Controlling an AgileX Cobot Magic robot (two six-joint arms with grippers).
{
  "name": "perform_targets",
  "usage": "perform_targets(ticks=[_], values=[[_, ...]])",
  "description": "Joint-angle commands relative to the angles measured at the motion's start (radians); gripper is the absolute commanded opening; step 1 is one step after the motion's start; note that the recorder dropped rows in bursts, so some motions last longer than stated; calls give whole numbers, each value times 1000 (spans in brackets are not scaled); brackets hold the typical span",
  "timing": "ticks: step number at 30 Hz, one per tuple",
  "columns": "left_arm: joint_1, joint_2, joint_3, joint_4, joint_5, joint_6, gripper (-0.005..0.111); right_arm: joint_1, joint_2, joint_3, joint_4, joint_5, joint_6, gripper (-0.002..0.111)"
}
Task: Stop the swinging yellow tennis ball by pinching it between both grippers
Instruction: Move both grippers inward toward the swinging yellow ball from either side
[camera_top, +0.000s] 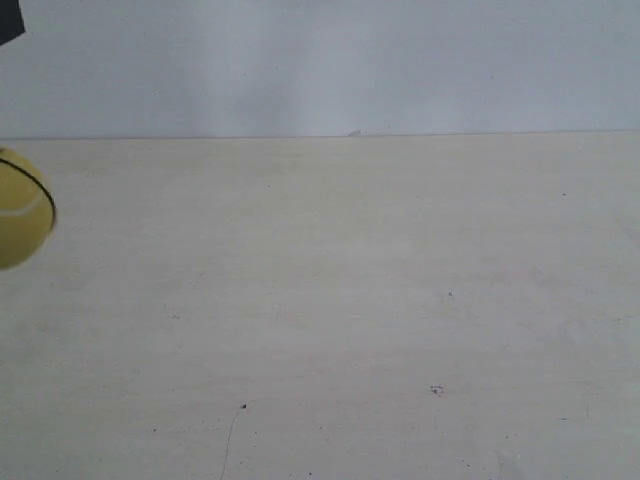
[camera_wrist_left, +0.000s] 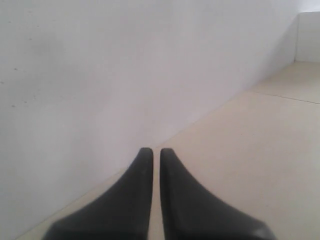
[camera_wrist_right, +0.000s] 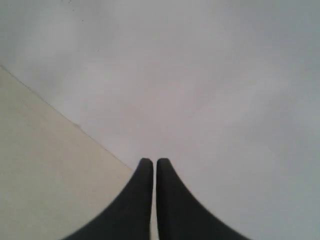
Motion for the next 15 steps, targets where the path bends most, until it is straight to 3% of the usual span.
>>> perform_targets(ticks=[1, 8, 15], values=[[-4, 43, -26, 30, -78, -10, 5, 3, 30, -7, 13, -11, 5, 0], [-2, 108, -41, 68, -114, -10, 5, 3, 43, -7, 63, -9, -85, 0], [-2, 170, -41, 111, -154, -8, 5, 3, 72, -7, 378, 34, -427, 0]])
